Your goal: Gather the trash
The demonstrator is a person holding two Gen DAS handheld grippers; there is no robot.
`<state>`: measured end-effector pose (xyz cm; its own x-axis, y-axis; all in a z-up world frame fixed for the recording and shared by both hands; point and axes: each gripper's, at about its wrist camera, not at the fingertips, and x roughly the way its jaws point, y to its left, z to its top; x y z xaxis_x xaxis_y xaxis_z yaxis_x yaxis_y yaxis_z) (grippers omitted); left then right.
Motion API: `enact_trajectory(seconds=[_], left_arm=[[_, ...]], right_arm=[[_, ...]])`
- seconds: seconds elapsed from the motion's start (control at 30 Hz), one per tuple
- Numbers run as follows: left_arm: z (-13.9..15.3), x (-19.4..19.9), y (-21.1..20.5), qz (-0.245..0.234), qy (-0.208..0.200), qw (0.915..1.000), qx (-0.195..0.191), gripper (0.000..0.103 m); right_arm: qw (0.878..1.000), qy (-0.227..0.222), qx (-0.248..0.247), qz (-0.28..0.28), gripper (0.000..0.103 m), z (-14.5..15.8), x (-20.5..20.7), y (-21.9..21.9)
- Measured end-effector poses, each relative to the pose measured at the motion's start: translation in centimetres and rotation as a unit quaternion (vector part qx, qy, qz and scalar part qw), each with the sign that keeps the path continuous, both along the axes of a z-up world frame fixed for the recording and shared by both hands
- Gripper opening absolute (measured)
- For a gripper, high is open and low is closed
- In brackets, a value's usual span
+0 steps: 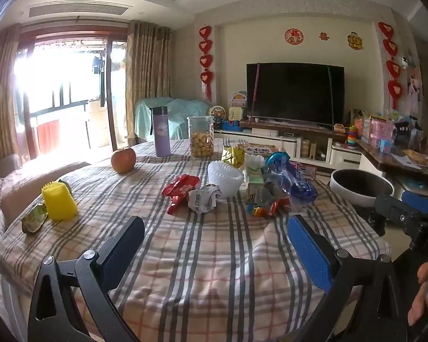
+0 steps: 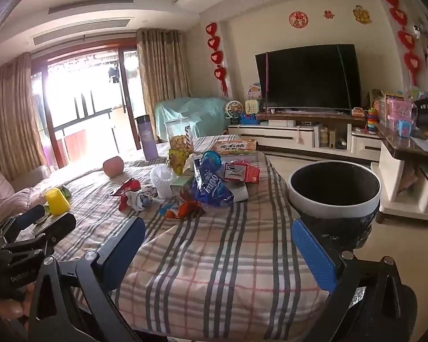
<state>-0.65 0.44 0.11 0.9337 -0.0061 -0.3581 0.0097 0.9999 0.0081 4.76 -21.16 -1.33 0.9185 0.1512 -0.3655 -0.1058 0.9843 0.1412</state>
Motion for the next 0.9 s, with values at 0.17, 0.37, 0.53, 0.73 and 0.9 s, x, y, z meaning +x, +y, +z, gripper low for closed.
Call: enact_trajectory(seconds=[0.17, 0.37, 0.53, 0.73, 0.9], left_arm=[[-0.06, -0.02, -0.02, 0.002, -0.001, 1.0, 0.002, 0.101], [-0.07, -0.12, 0.05, 0.003, -0.002, 1.0, 0.001, 0.101], [-0.08, -0.13, 0.08, 0.003, -0.002, 1.0, 0.002, 0.101], [-0.1, -0.13, 0.16, 0.005, -0.002, 1.0, 0.002, 0.101], [-0.12, -0.09, 0.22, 0.005, -0.001, 1.0, 0.001, 0.101]], right_arm=[[1.0, 0.003, 0.002, 0.002, 0.103, 0.11, 0.04, -0.05], [1.0, 0.002, 0.002, 0.002, 0.103, 0.06, 0.04, 0.01], [1.0, 0.002, 0.002, 0.002, 0.103, 0.07, 0.03, -0.07], [1.0, 0.002, 0.003, 0.004, 0.103, 0.12, -0.03, 0.0], [1.0, 0.003, 0.005, 0.004, 0.103, 0.1, -0.04, 0.02]])
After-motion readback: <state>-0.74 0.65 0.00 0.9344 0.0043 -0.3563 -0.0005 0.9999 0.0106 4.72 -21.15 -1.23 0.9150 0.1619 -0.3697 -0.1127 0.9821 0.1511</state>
